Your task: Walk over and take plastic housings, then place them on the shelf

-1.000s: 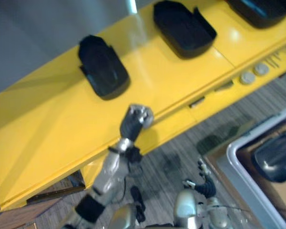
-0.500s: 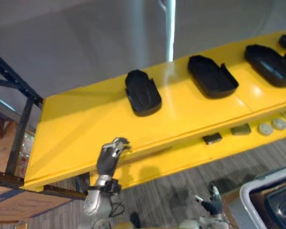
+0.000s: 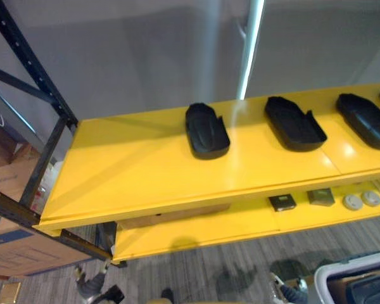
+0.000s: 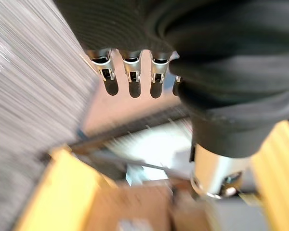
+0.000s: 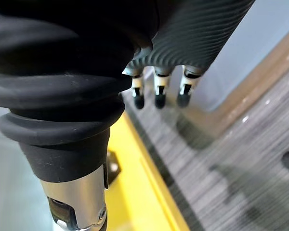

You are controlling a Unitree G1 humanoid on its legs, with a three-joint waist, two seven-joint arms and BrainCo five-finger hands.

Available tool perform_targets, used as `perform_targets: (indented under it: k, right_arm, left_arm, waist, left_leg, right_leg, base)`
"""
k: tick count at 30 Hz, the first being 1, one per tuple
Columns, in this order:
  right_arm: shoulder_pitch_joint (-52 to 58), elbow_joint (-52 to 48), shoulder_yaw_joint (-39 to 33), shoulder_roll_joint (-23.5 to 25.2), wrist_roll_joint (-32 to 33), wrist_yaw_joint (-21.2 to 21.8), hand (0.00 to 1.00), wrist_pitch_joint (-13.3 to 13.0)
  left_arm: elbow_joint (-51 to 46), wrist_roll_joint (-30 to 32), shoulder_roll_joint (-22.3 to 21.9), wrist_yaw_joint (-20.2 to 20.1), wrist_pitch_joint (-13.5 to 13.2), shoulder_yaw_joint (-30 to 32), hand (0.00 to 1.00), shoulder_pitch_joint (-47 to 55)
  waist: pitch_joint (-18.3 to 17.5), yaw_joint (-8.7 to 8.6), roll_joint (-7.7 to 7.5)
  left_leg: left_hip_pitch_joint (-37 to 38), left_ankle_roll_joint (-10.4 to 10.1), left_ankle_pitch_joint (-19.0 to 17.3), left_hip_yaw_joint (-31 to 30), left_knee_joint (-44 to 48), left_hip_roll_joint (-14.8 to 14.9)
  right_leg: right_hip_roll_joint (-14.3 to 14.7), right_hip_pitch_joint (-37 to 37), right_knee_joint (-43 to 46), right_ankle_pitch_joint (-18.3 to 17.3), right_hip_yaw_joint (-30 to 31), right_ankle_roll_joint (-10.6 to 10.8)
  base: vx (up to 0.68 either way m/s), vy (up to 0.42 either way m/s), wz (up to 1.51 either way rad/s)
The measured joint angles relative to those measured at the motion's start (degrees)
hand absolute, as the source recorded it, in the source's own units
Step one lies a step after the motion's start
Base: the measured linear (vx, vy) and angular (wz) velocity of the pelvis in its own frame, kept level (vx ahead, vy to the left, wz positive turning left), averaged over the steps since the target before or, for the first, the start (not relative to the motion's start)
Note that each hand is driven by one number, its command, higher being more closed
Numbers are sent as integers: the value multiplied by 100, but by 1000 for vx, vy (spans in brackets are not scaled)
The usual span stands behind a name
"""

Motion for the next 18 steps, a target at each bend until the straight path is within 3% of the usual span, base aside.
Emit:
perform_targets:
  k: [6, 11, 16, 18]
  right_arm:
    - [-220, 400, -292, 118, -2, 279, 0, 127]
    - [-410, 646, -409, 118, 43, 753, 0, 469]
    - [-556, 880, -465, 124, 156, 1157, 0, 910]
    - [-597, 918, -527, 124, 144, 1266, 0, 968]
  left_arm:
    - [681, -35, -92, 43, 273, 594, 0, -63]
    - [969, -194, -79, -413, 590, 1029, 0, -102]
    - [1525, -277, -70, -1706, 1443, 1156, 0, -143]
    - [1636, -216, -62, -1969, 1604, 1101, 0, -211]
  waist:
    - [-15, 45, -199]
    - [1, 123, -293]
    - [23, 129, -352]
    - [41, 130, -384]
  left_leg:
    - [-3, -8, -1, -65, -3, -14]
    - [2, -10, -6, -68, -4, -40]
    - [55, 8, -57, -40, -6, -56]
    - [105, -1, -99, -14, -7, -64]
  right_leg:
    - [6, 94, -31, 19, -91, 1]
    - [-7, 138, -45, 30, -92, 11]
    - [-47, 231, -115, 53, -102, 43]
    - [-57, 285, -136, 54, -90, 44]
  base:
    - [-2, -9, 6]
    - [1, -2, 1]
    - [-14, -4, -2]
    - [1, 2, -7]
